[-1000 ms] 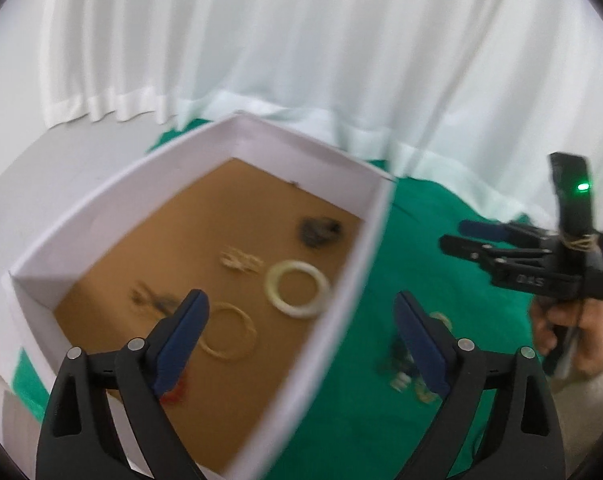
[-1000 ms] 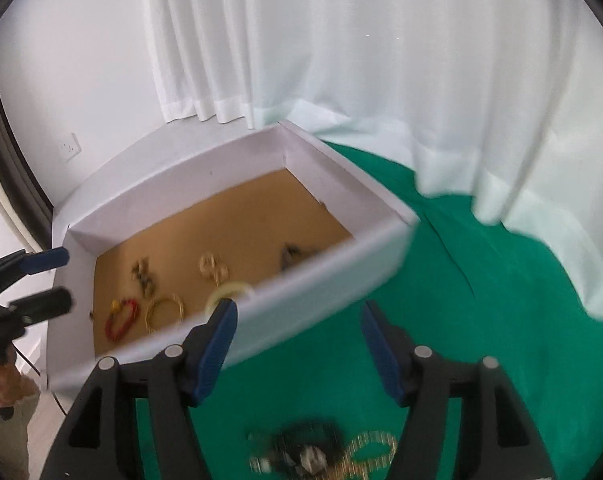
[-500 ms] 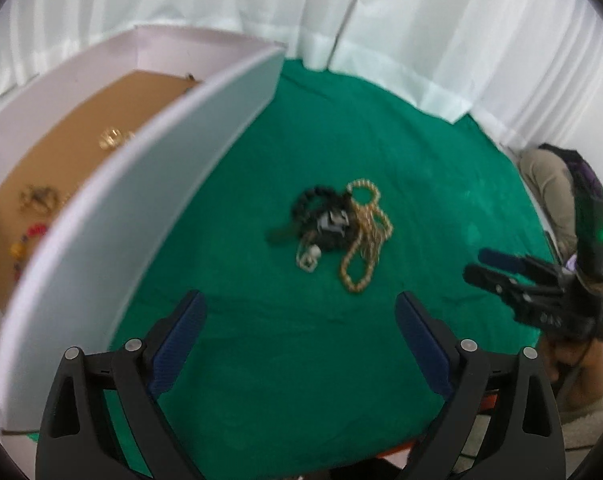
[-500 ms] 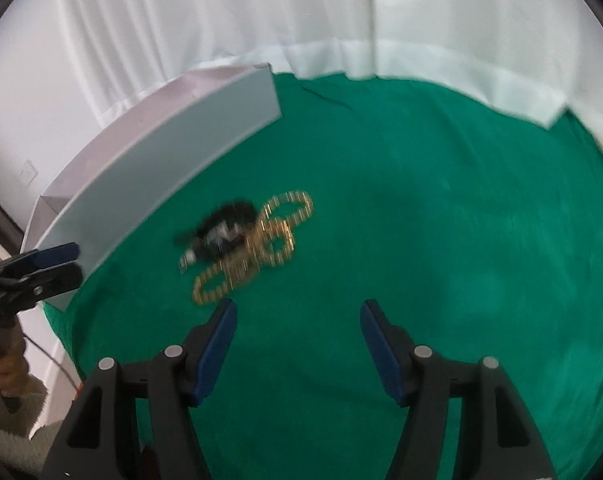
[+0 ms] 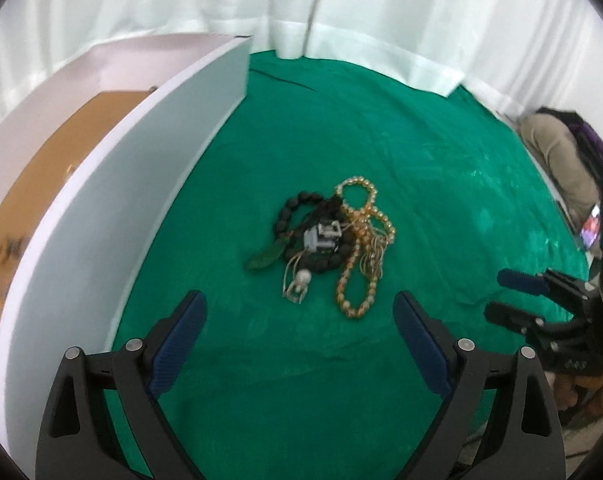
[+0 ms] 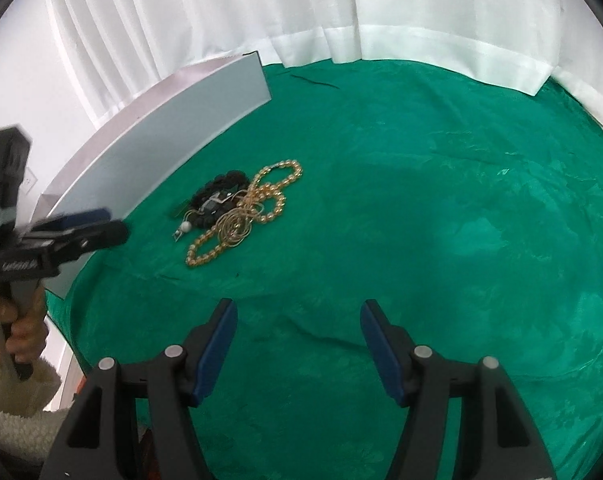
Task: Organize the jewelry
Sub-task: 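Lower the left tool onto the silver square pendant and close it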
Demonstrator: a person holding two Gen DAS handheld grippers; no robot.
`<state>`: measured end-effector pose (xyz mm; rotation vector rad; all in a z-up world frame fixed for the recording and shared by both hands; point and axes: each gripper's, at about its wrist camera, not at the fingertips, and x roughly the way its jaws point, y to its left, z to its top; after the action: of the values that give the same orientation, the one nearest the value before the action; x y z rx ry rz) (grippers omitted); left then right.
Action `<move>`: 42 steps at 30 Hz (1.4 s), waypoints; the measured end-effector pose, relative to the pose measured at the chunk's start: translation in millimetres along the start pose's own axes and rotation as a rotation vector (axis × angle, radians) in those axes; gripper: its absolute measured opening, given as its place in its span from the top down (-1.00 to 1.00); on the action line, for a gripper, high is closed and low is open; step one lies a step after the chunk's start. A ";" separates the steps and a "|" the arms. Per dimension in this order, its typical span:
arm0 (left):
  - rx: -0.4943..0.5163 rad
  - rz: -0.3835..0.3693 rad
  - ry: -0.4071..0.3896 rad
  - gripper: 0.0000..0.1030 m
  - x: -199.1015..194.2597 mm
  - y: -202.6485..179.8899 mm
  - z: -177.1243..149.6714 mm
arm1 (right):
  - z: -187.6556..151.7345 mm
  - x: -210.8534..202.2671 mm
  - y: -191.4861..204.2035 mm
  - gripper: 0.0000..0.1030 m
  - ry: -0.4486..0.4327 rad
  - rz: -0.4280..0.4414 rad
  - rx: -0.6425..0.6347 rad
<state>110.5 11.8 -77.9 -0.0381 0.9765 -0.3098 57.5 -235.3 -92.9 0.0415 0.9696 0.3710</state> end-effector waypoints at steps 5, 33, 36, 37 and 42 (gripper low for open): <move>0.060 -0.056 0.016 -0.56 18.1 -13.6 31.6 | -5.3 -5.2 1.8 -0.27 -0.007 0.009 0.003; -0.103 -0.180 -0.050 0.73 -1.8 27.1 65.5 | -11.2 -8.4 -7.9 -0.27 -0.005 0.020 0.066; -0.134 -0.182 -0.088 0.73 -22.4 33.6 56.3 | -6.1 -7.6 -4.7 -0.27 -0.008 0.022 0.051; -0.147 -0.182 -0.097 0.73 -27.6 35.6 52.7 | -4.0 -7.0 -2.8 -0.27 -0.009 0.022 0.043; -0.190 -0.160 -0.113 0.73 -42.0 45.9 28.8 | 16.8 8.1 20.8 -0.27 -0.001 0.067 -0.021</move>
<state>123.4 64.1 -35.5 -0.3049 0.8893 -0.3571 69.2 -211.0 -85.7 0.0553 0.9646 0.4424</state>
